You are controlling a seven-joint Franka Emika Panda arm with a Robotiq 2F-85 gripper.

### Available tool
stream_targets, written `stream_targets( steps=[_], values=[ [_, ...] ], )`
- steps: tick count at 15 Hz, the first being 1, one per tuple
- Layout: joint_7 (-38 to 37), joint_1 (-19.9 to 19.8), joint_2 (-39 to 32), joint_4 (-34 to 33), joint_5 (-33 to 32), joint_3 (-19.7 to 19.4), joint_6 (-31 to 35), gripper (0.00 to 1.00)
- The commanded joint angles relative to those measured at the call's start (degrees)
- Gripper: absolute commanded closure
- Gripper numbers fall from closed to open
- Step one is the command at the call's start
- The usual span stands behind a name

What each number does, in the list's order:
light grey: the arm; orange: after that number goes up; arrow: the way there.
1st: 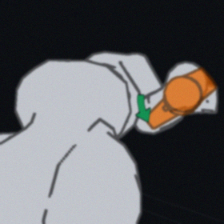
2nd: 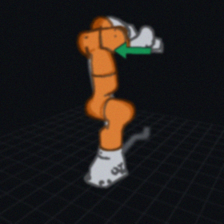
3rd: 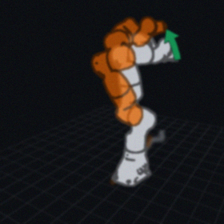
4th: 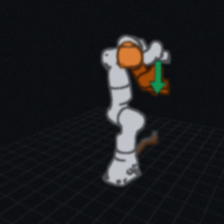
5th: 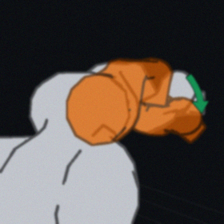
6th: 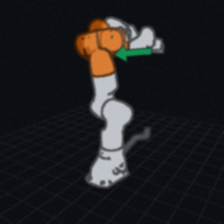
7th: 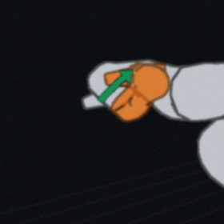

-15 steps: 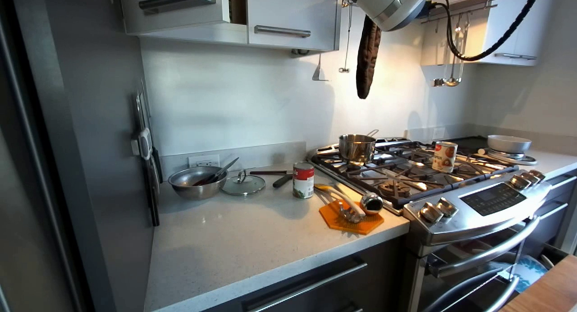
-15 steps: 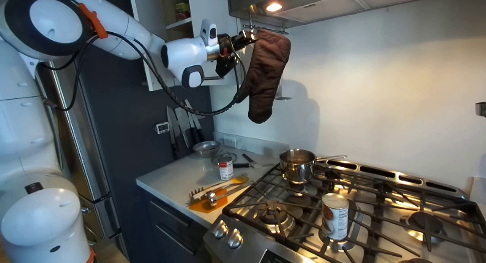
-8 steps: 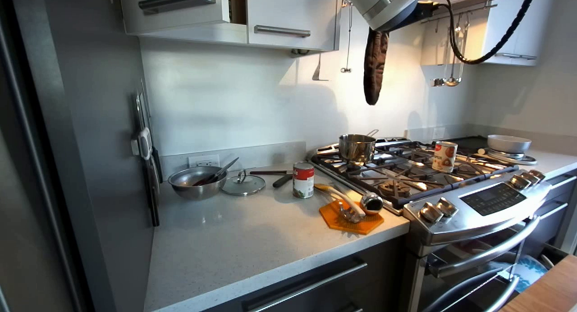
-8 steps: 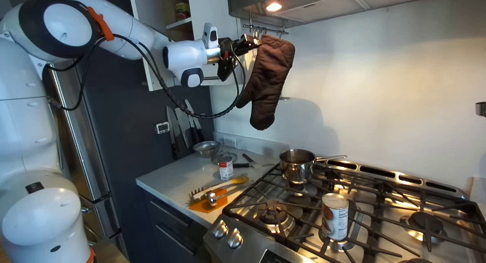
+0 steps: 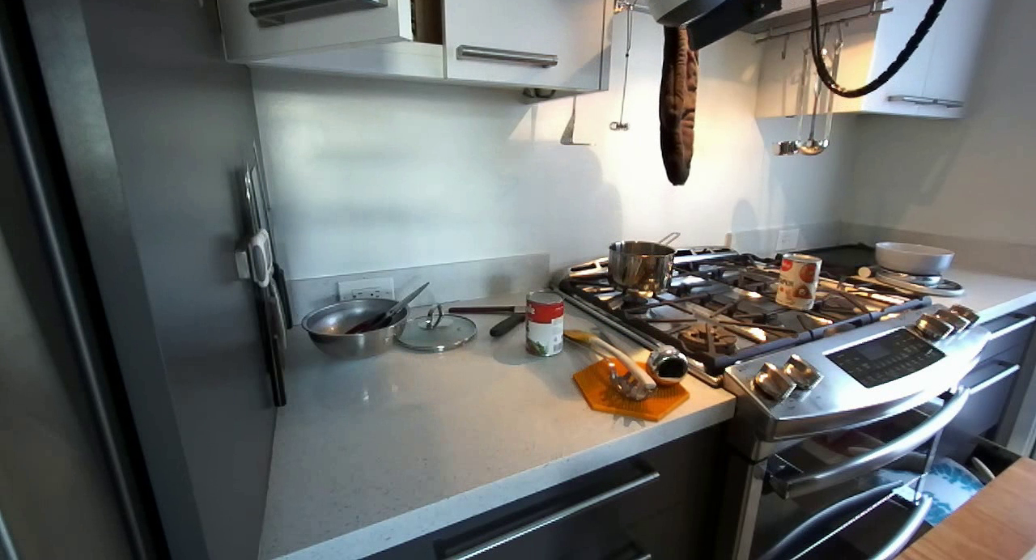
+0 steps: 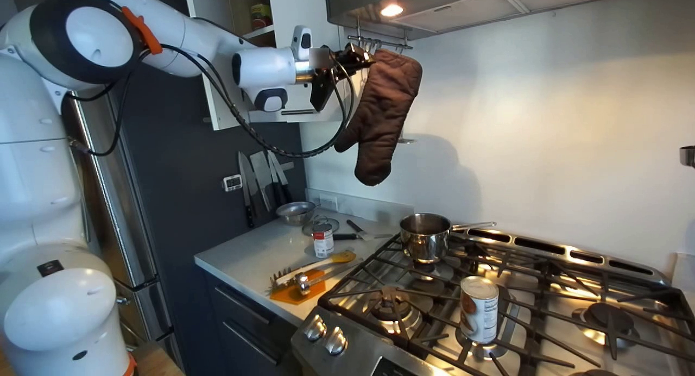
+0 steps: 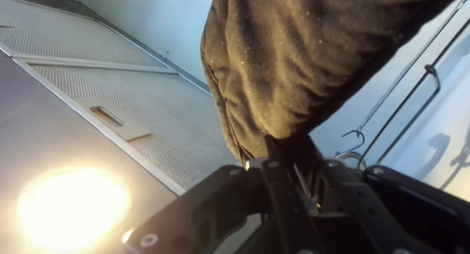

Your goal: Put the brown oven mitt on the left side of the counter.

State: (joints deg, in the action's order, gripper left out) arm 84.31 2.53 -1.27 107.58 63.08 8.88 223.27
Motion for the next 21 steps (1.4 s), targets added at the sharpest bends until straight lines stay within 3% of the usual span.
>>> stream_targets(
  steps=[1,7,21],
  values=[
    [6.9,0.4,-0.7,-4.7,2.5,0.4,-1.4,0.96],
    [13.8,0.7,-1.8,-8.5,3.5,0.7,-1.5,0.96],
    [32.6,0.8,-5.0,-14.6,14.8,0.7,-1.3,0.96]
  ],
)
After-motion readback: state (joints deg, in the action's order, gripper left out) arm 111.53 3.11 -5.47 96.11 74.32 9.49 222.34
